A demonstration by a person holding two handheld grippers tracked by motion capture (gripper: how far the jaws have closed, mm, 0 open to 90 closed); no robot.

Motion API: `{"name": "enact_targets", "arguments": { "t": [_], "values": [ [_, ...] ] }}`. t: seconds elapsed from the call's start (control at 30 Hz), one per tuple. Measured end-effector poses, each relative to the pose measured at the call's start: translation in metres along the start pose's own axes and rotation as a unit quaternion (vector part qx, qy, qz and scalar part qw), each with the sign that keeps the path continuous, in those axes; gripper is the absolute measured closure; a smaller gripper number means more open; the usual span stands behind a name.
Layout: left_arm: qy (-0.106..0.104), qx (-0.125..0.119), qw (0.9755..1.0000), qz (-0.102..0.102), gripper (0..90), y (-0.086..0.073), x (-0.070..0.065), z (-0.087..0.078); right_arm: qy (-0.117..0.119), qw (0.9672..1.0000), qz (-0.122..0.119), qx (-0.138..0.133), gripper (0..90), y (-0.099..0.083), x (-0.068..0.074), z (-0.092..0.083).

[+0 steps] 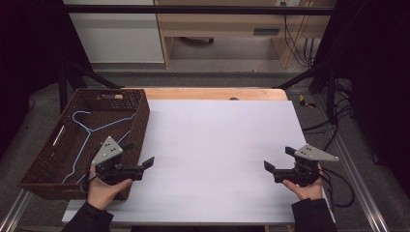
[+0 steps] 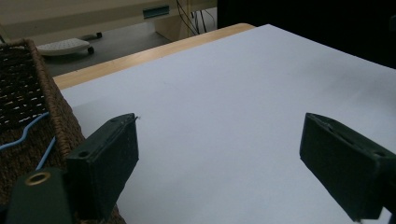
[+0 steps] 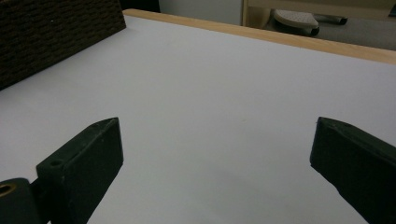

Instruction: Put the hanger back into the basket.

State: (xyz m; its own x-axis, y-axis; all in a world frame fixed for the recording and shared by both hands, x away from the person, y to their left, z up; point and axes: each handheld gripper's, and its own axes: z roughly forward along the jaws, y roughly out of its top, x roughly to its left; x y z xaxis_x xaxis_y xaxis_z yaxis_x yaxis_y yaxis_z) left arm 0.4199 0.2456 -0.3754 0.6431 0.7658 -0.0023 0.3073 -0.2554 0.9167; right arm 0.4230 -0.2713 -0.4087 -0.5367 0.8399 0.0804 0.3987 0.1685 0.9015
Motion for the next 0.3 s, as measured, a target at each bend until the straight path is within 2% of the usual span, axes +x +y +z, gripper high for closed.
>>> {"name": "enact_targets", "arguments": {
  "t": [0.13,0.23,0.3],
  "values": [
    [0.000,-0.008,1.0000,-0.001,11.3,-0.0006,0.0003,-0.0019,0.002,1.0000,0.000,-0.002,3.2,0.0001,-0.0001,-0.0007],
    [-0.005,0.003,1.0000,-0.005,11.0,-0.0027,0.0014,0.0008,0.004,1.0000,0.000,-0.004,3.3,0.0001,-0.0001,-0.0012],
    [-0.003,0.011,0.9999,0.001,10.5,-0.0030,-0.0003,0.0028,0.006,1.0000,0.000,-0.005,3.3,0.0002,-0.0001,-0.0015]
  ]
}}
